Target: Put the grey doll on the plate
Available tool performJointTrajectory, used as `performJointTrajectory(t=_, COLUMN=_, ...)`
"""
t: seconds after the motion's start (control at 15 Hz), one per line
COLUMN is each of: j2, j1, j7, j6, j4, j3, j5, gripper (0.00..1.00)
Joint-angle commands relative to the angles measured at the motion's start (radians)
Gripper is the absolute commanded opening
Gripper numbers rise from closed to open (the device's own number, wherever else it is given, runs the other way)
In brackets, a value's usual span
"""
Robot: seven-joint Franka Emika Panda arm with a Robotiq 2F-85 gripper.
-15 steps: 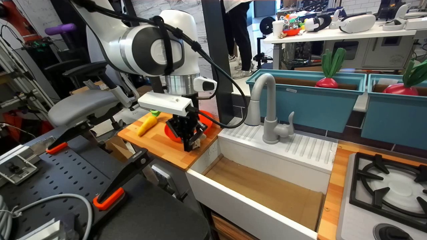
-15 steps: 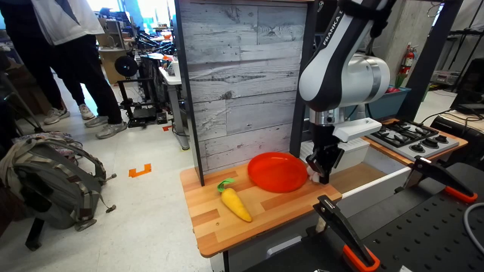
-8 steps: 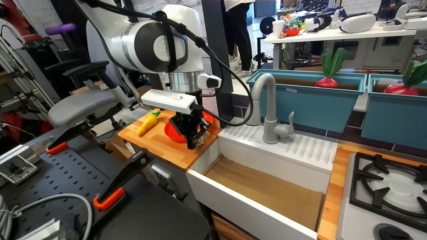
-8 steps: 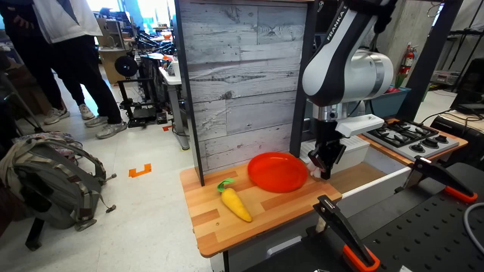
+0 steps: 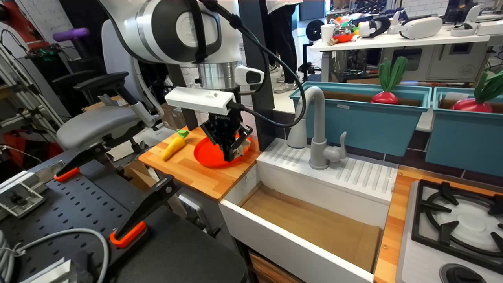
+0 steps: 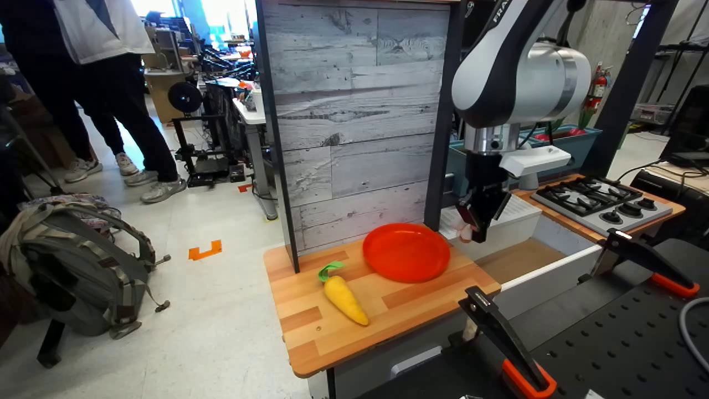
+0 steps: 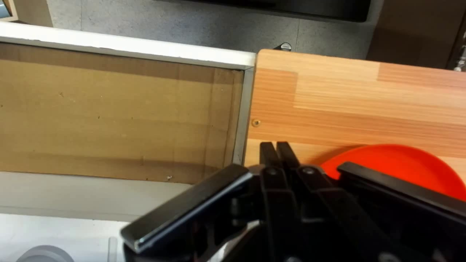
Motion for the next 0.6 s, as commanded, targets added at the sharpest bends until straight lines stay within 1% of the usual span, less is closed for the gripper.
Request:
performJointTrajectory(t=0.0, j2=-0.046, j1=0.009, j7=-0.021, j6=-0.015, j4=-0.032, j3=0.027, j5=-0.006, gripper=0.01)
performJointTrajectory(t=0.27, j2=-0.020, j1=0.052, j7=-0.005, j6=-0.032, j4=0.012, j3=0.040, j5=-0.013, gripper=0.01)
performJointTrajectory(t=0.53, j2=0.020, j1=0.103, j7=0.006, j6=-0.099, j4=0.076, j3=0.038, j5=-0.020, gripper=0.01)
